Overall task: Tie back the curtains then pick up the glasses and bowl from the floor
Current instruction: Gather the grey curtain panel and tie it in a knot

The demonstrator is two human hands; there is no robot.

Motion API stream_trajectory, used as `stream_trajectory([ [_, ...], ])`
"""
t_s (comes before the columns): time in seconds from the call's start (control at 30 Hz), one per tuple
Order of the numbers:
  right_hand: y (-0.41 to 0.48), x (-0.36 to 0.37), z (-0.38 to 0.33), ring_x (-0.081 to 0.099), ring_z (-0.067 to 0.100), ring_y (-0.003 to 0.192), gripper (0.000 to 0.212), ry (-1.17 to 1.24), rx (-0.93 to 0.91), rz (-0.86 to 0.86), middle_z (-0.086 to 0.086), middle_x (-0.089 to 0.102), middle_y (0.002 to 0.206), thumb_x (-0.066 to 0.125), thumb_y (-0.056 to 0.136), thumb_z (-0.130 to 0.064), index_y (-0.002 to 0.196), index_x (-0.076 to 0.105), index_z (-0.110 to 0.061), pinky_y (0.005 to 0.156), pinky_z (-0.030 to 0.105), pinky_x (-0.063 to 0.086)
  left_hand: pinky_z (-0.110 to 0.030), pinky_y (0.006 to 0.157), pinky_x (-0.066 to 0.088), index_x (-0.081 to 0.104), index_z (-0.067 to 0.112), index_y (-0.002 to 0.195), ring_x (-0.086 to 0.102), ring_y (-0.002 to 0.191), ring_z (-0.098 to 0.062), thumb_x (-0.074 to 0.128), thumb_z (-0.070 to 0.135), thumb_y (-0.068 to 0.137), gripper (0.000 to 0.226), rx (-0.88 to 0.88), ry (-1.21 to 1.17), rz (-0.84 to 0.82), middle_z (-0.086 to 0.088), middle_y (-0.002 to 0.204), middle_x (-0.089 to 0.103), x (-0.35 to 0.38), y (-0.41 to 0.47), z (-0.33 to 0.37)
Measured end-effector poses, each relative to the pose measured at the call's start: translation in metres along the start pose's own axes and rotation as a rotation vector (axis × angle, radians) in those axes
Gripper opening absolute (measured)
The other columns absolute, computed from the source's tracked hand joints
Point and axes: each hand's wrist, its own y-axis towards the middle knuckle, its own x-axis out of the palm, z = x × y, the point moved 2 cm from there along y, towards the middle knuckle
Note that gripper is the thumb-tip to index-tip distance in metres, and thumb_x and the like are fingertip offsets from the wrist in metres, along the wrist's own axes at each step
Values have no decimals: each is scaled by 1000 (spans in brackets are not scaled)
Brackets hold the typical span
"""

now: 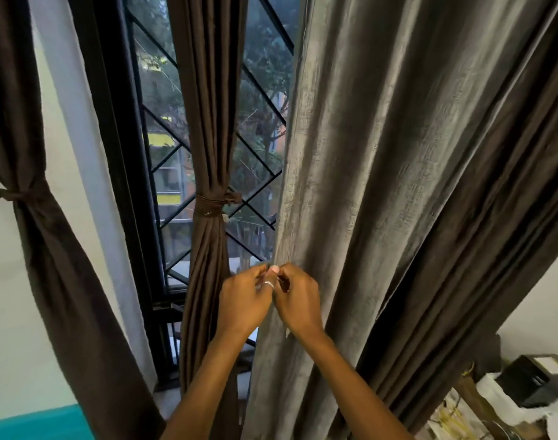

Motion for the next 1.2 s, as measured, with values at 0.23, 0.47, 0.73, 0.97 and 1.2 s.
stream_trajectory([
  [0.23,-20,-24,21,62,1,78,17,136,-24,6,-12,65,86,54,102,-22,106,71,-19,67,10,45,-37,70,59,75,28,85,69,67,-6,53,60,92,39,-127,52,29,10,67,72,25,-16,38],
  [0.47,-41,-45,25,62,5,78,21,197,-74,-39,-7,69,86,53,100,-28,106,71,-20,68,22,52,-30,63,55,73,31,80,66,64,-9,58,47,91,25,-297,180,153,11,63,68,37,-41,62],
  [0.73,-40,-97,47,65,2,85,17,384,23,-153,-9,71,93,76,87,-33,100,76,-21,77,21,54,-28,47,35,49,14,56,56,52,-17,58,29,93,41,-269,331,240,2,51,54,35,-59,73],
  [0.97,2,-153,90,55,6,102,44,95,238,148,-8,59,115,76,86,-40,122,62,-20,79,15,43,-32,52,37,53,5,66,55,55,-28,58,33,97,42,-138,291,141,-11,57,55,28,-53,53],
  [1.2,30,-161,112,69,23,78,17,9,228,67,7,73,78,73,90,-23,87,73,-7,71,31,51,-32,51,36,50,7,64,50,51,-20,56,31,98,42,-102,303,173,-9,56,53,2,-41,29],
])
